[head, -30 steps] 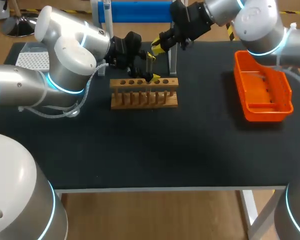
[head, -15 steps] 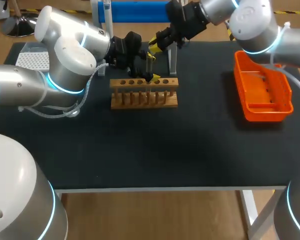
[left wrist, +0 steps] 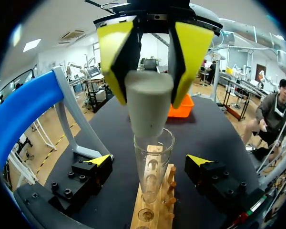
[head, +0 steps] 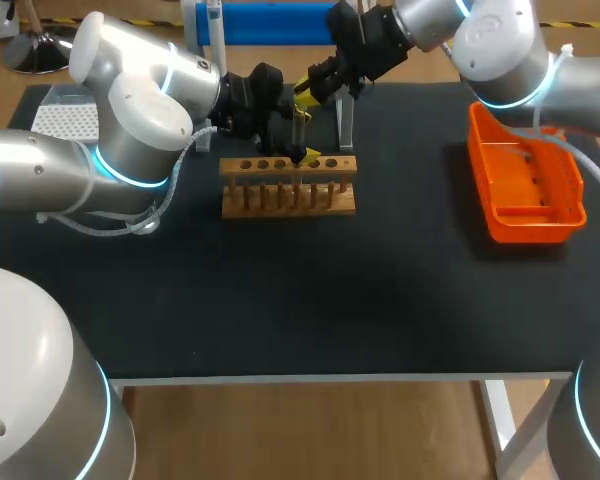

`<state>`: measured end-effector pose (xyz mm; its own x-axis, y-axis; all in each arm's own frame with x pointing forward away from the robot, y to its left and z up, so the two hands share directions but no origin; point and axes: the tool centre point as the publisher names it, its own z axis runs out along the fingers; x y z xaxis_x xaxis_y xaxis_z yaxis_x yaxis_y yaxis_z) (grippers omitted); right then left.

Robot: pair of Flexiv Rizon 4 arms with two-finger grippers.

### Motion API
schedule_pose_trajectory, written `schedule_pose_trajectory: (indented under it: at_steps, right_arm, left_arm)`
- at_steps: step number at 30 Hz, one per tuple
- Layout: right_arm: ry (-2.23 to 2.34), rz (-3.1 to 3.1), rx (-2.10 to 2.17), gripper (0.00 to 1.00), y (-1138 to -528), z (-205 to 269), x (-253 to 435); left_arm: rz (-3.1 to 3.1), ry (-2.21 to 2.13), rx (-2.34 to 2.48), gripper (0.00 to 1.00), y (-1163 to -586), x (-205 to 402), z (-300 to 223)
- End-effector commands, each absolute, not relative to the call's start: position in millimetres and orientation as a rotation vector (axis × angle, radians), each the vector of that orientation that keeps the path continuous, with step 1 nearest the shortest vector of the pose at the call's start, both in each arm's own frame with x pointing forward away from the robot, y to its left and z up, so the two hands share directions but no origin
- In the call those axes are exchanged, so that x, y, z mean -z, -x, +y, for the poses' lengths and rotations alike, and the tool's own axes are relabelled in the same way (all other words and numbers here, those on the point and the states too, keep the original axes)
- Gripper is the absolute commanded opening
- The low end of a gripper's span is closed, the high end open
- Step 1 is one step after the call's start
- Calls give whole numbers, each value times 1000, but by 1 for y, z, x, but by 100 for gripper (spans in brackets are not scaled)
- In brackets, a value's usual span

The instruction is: Invert the test tube, pick up the pipette, mount the tip to pipette, aspirate from beaker and dispense into the tube, eject the tip, return the pipette, and cap with the stopper.

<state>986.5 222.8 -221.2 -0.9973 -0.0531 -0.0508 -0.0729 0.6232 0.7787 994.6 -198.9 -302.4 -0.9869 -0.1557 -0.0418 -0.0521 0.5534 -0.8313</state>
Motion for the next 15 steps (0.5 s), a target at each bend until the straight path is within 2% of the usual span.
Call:
schedule_pose_trajectory:
  at_steps: [1, 15]
  right_arm:
    - [110, 2818, -1344, 0, -988, 224, 223]
    - [111, 2815, -1347, 0, -987, 224, 223]
  left_arm:
    - [2672, 180, 1421, 100, -995, 302, -199]
    - [2672, 180, 1421, 100, -995, 302, -199]
